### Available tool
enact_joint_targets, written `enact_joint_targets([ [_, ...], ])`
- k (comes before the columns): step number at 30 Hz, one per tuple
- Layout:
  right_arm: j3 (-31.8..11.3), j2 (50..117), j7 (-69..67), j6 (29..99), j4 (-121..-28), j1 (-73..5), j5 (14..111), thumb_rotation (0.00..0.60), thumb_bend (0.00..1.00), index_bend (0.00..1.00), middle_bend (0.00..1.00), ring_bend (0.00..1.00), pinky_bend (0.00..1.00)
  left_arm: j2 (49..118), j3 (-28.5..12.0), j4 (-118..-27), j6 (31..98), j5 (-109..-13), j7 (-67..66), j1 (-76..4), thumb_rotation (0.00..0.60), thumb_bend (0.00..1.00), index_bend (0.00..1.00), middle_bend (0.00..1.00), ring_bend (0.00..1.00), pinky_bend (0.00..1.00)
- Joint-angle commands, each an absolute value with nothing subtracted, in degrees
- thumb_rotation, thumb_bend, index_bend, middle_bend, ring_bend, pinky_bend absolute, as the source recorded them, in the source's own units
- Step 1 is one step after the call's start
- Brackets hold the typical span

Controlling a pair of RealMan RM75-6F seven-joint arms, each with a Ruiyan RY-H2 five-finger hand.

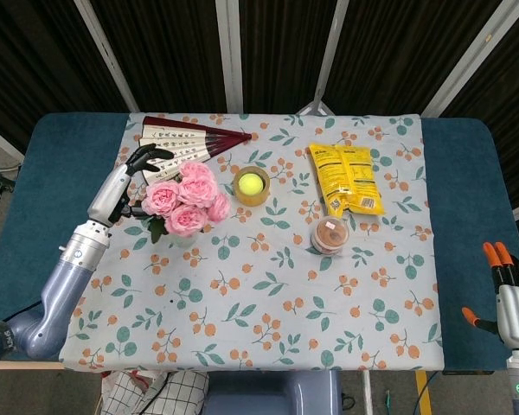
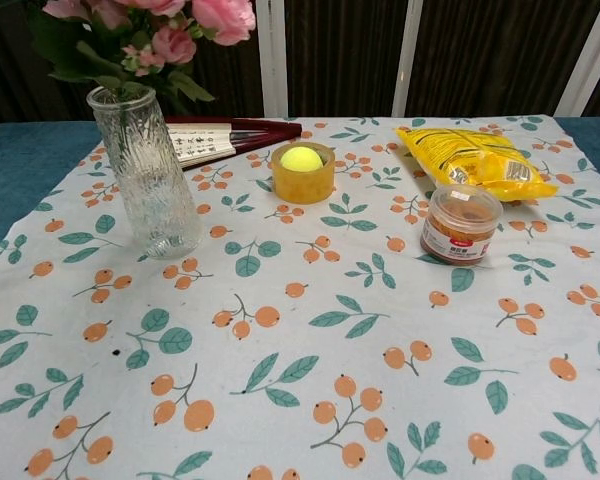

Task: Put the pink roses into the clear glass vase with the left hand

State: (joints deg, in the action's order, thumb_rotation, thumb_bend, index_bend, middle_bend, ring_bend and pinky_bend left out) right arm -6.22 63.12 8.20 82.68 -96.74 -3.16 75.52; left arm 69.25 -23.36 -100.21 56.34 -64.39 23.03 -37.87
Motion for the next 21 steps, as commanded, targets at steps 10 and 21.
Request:
enact_joint_targets([
  [10, -6.3, 63.4, 8.5, 82.8, -96.9, -3.3, 75.7, 0.6, 0.18, 0.05, 0.0, 0.05, 0.03, 58.1, -20.6, -107.3, 59.8, -62.3, 10.9, -33.7, 0.6, 0.31, 0.25, 0.24, 0.1, 0.29],
  [21, -6.0, 63.5, 8.5, 82.3, -97.1, -3.6, 76.3, 0.6, 0.18, 0.05, 0.0, 0.05, 0.03, 62.2, -11.0, -104.2, 83.8, -69.5, -6.4, -19.9, 0.6, 0.32, 0.24, 0.23, 0.1, 0.28],
])
